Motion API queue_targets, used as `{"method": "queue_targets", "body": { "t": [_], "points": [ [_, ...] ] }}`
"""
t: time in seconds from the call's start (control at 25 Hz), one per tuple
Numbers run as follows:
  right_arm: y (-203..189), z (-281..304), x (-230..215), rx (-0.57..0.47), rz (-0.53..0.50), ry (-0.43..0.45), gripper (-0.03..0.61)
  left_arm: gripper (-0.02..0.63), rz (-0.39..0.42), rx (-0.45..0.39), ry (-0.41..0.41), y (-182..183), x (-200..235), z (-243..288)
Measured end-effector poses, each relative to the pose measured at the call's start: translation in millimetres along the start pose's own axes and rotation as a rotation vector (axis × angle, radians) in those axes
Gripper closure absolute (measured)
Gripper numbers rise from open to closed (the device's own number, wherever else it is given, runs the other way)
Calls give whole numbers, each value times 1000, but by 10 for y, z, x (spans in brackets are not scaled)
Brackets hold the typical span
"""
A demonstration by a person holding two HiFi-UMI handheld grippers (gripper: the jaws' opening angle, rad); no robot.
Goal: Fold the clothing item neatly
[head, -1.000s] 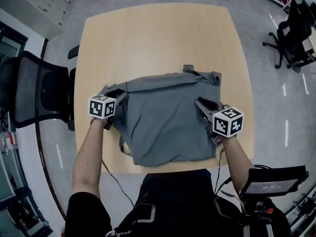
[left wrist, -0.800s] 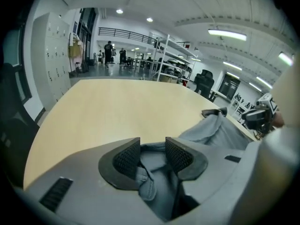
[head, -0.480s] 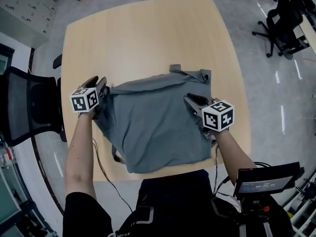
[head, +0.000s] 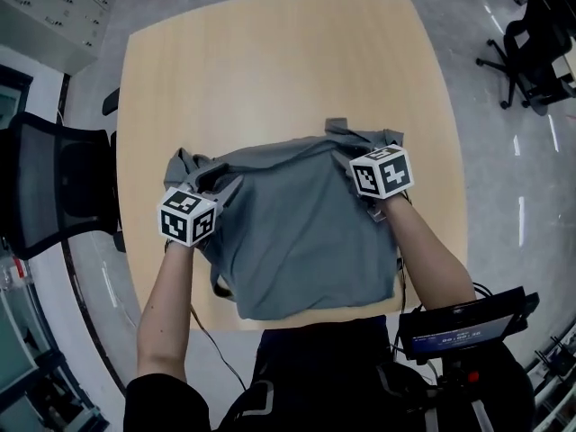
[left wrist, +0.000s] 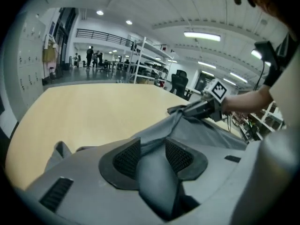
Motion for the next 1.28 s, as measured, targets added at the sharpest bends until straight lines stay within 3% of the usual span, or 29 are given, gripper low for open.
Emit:
{"method": "queue_targets", "body": {
  "t": [0.2,0.4,0.48,0.64,0.72,0.8,0.92,1.08,1.28],
  "points": [
    [270,180,-89,-72,3,-23,514,453,36,107,0,-77,201,297],
    [393,147,-109,-140,13,-26,514,453,127,113,158,85,588,446],
    [388,25,-89,-171,19,-16,514,453,83,49,229,206,705,391],
    [407,-239,21,-276,54,30,514,453,-68,-249,274,556,692,-87],
    [423,-403,86,-328,70,49,514,459,-80,-381,263,677,533,-399],
    [441,-568,186,-371,81,70,514,518,-63,-472,249,733,323,-713],
    [459,-821,393,-417,70,98,514,549,-57,-549,255,705,-32,-1096],
    [494,-1123,687,-485,33,105,525,598,-127,-643,230,557,-537,-1480],
    [432,-1523,1091,-560,24,83,555,612,-112,-662,157,348,-1062,-1906]
  ]
}}
Point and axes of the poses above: the fingertips, and each gripper's own axes: z forward along the fingers, x to its left, y out of its top, the point moved 8 cm from there along -z, backward along the fingers, and after that the axes turned 4 degrees about -x, right-handed, at the moved point
